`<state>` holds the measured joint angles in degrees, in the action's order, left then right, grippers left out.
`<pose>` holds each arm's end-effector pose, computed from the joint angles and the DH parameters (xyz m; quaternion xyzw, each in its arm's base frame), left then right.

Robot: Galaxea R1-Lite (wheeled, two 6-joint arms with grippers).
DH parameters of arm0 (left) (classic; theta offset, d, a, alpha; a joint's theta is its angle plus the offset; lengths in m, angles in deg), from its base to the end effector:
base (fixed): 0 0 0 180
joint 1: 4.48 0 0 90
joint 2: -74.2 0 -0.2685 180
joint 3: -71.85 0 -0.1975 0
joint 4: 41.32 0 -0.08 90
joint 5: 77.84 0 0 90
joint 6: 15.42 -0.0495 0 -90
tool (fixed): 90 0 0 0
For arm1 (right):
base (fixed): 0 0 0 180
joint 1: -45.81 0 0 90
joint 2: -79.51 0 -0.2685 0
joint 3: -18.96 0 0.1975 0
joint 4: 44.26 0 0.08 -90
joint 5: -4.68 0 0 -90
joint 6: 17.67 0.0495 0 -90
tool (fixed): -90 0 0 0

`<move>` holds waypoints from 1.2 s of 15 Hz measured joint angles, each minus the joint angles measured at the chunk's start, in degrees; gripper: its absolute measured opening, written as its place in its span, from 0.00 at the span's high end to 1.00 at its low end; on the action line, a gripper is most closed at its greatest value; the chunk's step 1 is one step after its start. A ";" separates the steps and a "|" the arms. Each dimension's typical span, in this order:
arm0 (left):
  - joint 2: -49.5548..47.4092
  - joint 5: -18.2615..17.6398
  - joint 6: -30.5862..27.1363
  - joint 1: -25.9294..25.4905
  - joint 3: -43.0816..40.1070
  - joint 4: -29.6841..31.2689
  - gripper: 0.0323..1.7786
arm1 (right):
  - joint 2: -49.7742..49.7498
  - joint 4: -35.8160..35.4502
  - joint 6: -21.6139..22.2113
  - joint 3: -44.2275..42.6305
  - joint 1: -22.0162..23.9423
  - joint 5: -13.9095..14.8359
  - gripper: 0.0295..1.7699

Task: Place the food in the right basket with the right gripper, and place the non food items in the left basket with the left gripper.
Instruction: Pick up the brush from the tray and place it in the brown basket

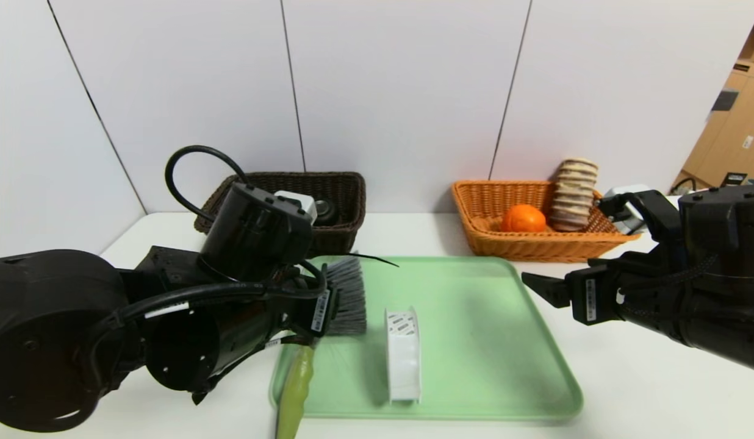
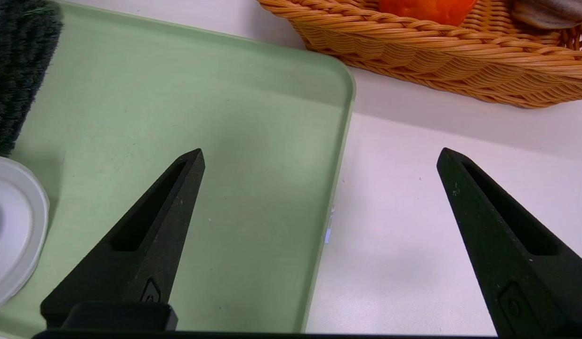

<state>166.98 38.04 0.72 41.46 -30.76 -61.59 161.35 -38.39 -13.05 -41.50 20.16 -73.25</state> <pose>0.2274 -0.2039 0.1432 0.0462 0.2688 -0.1293 0.9533 0.2388 0.1032 0.1350 -0.0372 0.2274 0.1058 0.9673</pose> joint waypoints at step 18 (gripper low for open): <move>7.74 -0.83 4.25 1.46 -4.44 0.06 0.06 | -0.02 -0.02 0.12 0.44 -0.04 0.09 0.04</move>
<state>174.72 37.21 4.97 42.92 -35.19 -61.53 161.32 -38.42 -12.93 -41.06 20.12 -73.17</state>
